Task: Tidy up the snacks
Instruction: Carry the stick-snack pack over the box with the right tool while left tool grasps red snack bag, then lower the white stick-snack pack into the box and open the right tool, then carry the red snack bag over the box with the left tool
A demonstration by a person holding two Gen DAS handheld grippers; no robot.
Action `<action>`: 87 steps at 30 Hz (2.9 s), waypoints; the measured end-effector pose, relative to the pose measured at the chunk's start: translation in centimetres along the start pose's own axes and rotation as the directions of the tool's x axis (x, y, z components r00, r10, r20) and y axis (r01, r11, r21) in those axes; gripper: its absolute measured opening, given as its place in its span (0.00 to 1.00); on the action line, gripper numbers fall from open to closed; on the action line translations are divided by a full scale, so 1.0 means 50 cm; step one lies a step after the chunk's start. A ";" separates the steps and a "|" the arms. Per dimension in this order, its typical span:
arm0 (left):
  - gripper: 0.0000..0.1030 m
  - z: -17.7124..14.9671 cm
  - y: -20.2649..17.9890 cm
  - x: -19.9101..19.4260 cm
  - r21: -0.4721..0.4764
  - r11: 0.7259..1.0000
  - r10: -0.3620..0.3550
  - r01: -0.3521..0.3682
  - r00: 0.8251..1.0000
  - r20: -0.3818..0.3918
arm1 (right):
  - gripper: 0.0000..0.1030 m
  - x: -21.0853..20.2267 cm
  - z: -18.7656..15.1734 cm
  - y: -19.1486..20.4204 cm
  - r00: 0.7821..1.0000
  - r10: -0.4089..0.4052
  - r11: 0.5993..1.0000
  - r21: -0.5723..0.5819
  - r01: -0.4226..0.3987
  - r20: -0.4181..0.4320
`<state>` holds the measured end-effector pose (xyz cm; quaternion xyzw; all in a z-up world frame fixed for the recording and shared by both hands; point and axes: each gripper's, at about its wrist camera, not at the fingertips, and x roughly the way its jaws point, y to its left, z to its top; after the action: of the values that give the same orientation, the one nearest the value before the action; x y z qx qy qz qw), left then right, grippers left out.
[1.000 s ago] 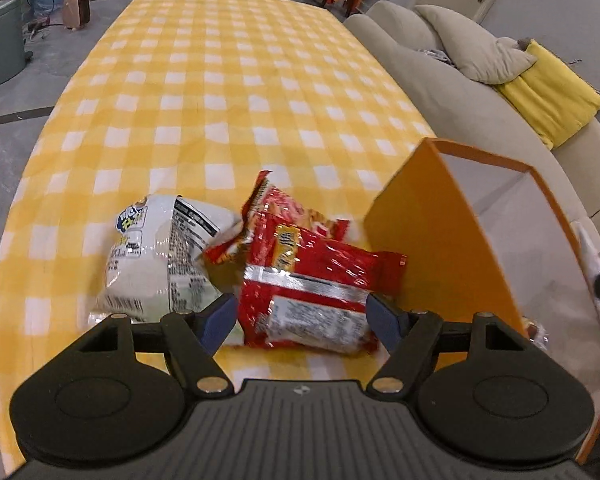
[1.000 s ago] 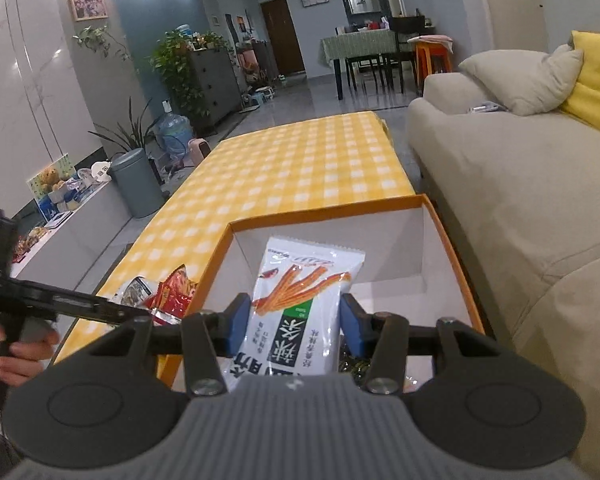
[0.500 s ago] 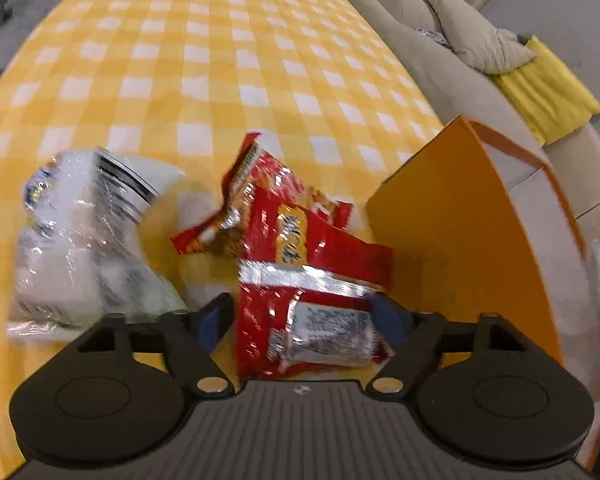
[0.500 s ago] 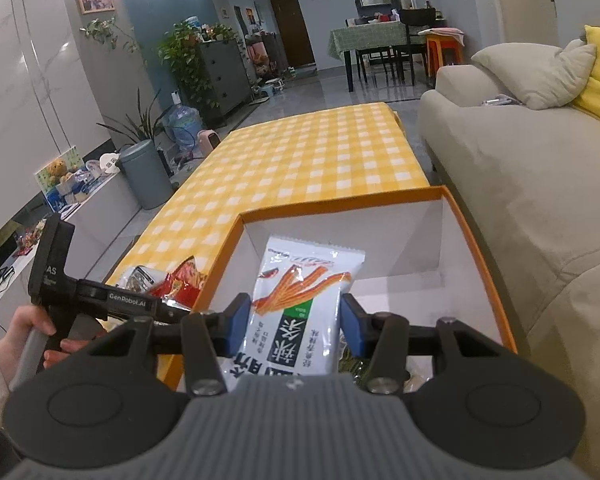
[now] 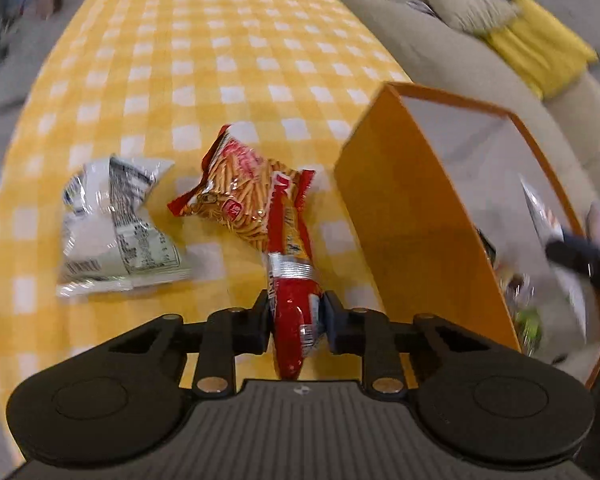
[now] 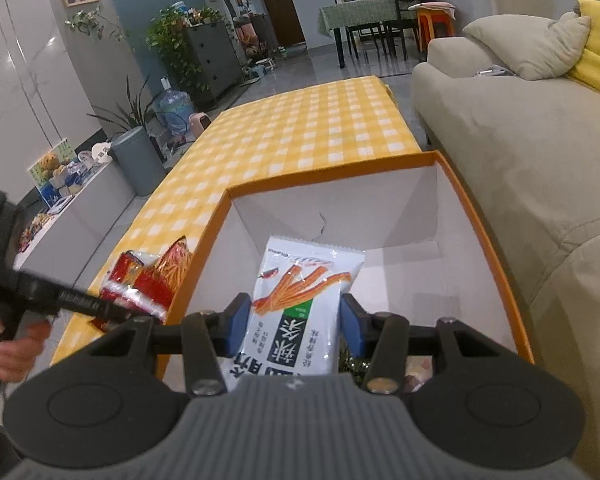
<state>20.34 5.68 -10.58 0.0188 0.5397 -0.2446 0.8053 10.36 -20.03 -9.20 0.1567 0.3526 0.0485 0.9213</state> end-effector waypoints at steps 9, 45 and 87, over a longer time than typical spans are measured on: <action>0.33 0.007 -0.061 0.051 0.051 0.987 0.154 -0.154 0.988 0.007 | 0.46 -0.006 -0.003 -0.006 1.000 -0.004 1.000 0.006 0.004 0.008; 0.27 -0.030 -0.086 -0.103 -0.189 0.982 0.043 -0.005 0.979 0.197 | 0.46 0.101 0.044 -0.052 0.980 -0.165 0.671 0.716 0.191 -0.108; 0.27 -0.052 -0.037 -0.136 -0.190 0.981 0.004 0.037 0.977 0.214 | 0.61 0.118 0.086 -0.019 0.972 -0.197 0.775 0.587 0.235 -0.130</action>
<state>15.32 7.34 -5.27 -0.0901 0.4714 -0.1986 0.8545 17.62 -20.86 -10.25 0.3963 0.3932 -0.1664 0.8128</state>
